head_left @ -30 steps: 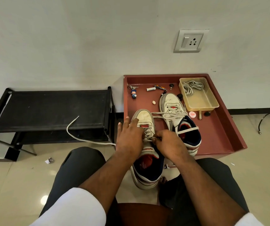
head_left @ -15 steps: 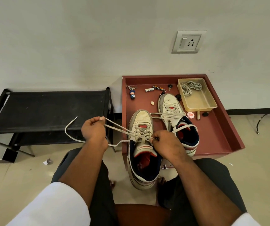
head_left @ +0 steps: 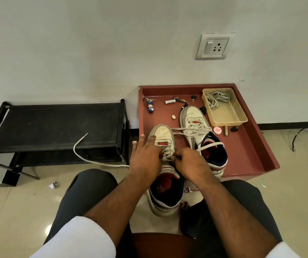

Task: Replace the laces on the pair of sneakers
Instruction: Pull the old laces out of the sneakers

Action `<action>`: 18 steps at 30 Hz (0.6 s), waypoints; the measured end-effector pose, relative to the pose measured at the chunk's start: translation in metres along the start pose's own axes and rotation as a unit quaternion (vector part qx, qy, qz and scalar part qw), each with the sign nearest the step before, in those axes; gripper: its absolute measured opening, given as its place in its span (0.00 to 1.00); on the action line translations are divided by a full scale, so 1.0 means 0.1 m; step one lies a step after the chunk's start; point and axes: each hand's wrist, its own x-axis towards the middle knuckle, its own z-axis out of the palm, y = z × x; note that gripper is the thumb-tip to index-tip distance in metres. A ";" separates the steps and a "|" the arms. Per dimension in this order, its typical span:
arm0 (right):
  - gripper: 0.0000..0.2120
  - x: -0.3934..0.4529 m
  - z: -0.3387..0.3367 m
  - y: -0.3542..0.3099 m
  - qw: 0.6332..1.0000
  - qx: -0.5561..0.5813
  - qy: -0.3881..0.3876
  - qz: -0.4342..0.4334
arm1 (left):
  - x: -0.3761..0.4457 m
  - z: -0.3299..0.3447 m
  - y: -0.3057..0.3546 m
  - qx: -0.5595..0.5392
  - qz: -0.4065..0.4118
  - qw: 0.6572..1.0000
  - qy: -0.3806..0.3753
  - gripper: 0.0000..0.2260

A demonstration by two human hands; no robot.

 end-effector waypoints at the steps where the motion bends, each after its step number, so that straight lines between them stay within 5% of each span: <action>1: 0.09 0.00 0.00 0.00 1.000 -0.001 0.002 0.000 | -0.01 0.01 0.01 0.000 -0.001 1.000 0.006 0.10; 12: 0.09 -0.03 0.00 0.01 1.000 0.027 0.003 -0.003 | 0.05 -0.09 -0.27 -0.178 -0.052 0.966 0.180 0.05; 15: 0.09 -0.04 0.00 0.01 1.000 0.027 0.004 -0.003 | 0.08 -0.26 -0.45 -0.295 -0.139 0.908 0.262 0.06; 18: 0.09 -0.04 -0.01 0.01 1.000 0.025 0.001 0.003 | 0.12 -0.40 -0.72 -0.405 -0.253 0.789 0.387 0.07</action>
